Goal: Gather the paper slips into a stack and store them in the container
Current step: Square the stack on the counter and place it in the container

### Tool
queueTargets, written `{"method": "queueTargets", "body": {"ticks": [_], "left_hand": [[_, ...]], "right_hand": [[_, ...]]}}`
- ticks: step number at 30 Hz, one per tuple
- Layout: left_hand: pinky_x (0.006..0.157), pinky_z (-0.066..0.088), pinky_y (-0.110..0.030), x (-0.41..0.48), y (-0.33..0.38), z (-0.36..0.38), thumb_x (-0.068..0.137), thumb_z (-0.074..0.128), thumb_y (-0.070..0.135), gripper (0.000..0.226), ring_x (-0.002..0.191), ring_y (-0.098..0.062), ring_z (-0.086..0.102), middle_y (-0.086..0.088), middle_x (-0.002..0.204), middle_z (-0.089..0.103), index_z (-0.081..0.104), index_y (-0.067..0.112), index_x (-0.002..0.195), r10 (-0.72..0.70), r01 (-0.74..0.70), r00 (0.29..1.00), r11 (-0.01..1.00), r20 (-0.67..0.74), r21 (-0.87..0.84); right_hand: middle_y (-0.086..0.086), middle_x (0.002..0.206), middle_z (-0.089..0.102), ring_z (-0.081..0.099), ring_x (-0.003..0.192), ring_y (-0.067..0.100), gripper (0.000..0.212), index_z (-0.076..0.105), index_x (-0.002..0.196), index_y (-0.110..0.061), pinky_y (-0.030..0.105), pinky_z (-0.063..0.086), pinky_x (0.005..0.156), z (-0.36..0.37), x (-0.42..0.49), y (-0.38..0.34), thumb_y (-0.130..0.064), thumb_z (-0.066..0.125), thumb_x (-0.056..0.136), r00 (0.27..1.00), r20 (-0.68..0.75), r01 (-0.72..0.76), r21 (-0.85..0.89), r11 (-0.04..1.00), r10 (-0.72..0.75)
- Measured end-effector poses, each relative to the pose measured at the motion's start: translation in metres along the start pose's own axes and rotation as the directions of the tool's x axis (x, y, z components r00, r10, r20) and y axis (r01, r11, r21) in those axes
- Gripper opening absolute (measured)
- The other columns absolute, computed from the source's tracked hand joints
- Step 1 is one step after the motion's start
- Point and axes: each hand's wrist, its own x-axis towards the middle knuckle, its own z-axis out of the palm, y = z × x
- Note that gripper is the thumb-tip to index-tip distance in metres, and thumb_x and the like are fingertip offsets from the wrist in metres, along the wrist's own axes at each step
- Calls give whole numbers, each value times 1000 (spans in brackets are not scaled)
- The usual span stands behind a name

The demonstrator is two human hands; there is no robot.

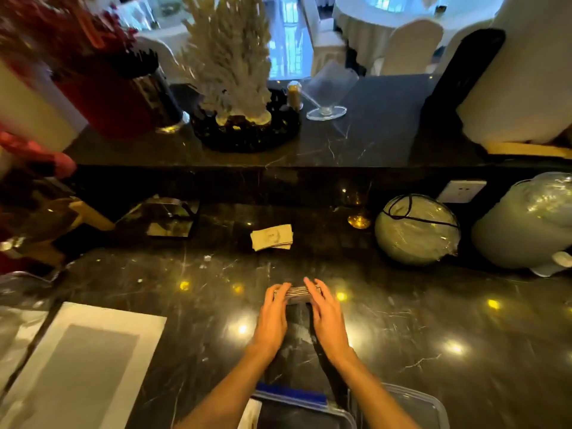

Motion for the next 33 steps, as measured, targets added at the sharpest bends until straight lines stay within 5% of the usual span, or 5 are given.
{"method": "queueTargets", "body": {"ticks": [7,16,22,28,33], "left_hand": [[101,35,-4,13,-22,6,95,47,-7,36,116,-7,53,-3,126,56,58,8,125,63,-72,992,994,-107,-79],[94,42,-15,25,-27,-15,93,52,-2,31,107,-10,56,-1,116,59,61,13,119,54,-47,997,990,51,-135],[87,50,-42,49,-17,-39,87,56,-4,18,96,-30,62,-18,103,64,60,2,104,-93,109,992,969,82,-223],[86,45,-17,87,-29,-84,82,56,-13,32,96,-13,60,-1,102,63,65,8,104,153,-154,988,978,-17,-142],[109,39,-22,137,-28,-110,90,50,2,30,130,-9,47,-2,131,57,64,11,115,443,-447,894,892,-69,-72]], "right_hand": [[-1,125,60,60,112,12,45,62,128,-25,25,52,94,13,7,16,2,54,94,988,-128,77,-36,996,-81],[-11,114,62,60,102,0,40,65,116,-30,15,49,86,18,10,12,0,59,91,981,-194,24,-9,1000,-26],[-1,106,65,62,105,25,38,67,109,-19,31,51,90,-2,53,-5,6,61,82,980,141,-157,106,982,141],[6,117,69,69,102,25,48,67,118,-29,33,63,75,-31,103,-47,-64,53,88,661,602,-738,410,537,449],[15,110,69,67,102,26,35,57,129,-3,29,62,65,-22,158,-78,-7,60,94,731,495,-677,606,417,469]]}}
